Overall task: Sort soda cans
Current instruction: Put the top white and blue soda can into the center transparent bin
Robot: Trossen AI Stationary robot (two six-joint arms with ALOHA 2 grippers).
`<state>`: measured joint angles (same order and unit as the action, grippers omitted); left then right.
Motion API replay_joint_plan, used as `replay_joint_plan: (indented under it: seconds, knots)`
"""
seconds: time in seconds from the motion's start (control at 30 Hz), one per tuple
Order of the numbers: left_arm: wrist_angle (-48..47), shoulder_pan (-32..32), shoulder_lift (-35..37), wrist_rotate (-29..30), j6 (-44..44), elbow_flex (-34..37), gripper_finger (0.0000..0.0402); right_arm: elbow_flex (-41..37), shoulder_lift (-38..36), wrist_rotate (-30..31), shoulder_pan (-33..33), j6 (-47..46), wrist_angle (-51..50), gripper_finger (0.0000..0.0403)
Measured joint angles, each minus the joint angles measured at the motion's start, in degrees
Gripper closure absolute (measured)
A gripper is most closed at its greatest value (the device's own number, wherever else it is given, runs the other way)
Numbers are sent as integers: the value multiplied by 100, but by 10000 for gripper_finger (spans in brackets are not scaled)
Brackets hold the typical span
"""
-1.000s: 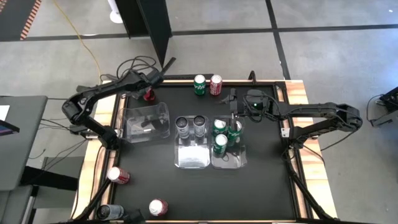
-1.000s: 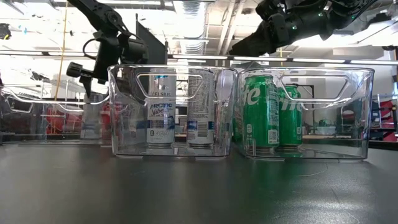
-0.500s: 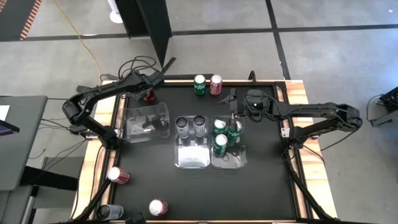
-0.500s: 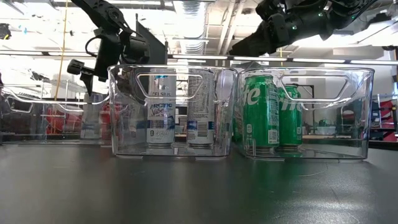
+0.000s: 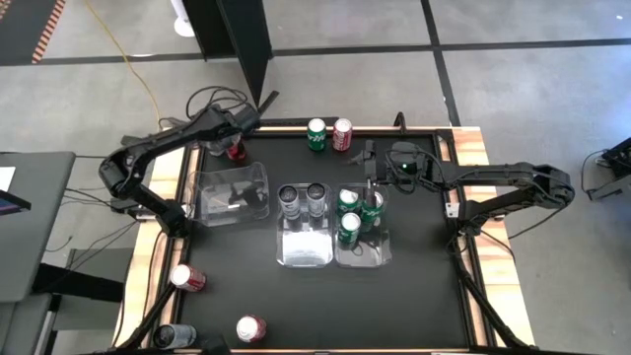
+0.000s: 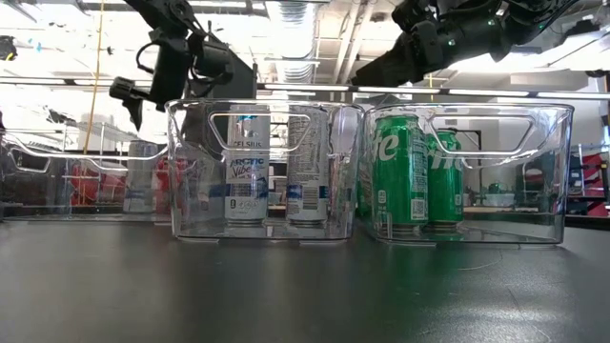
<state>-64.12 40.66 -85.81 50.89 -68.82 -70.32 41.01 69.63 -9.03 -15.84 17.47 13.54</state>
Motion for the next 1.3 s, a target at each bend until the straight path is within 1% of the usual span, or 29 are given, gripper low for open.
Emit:
replay_joint_plan:
  seconds: [0.1,0.2,0.57,0.83,1.1,1.3]
  knots:
    - [-13,177,1,-41,40,-25,46,2,0,-1,0,2,-7,72]
    - [-77,351,1,-105,-32,-25,38,0,0,1,0,3,-28,72]
    - [-58,633,1,-117,-34,-25,36,-24,0,1,0,64,-79,72]
    - [593,801,1,-202,469,-25,36,-122,-2,1,-7,103,43,72]
    - [621,1064,1,-406,674,88,36,-122,-2,1,-7,103,40,72]
    - [894,1153,-1,-472,840,221,36,-122,-2,0,-6,103,42,72]
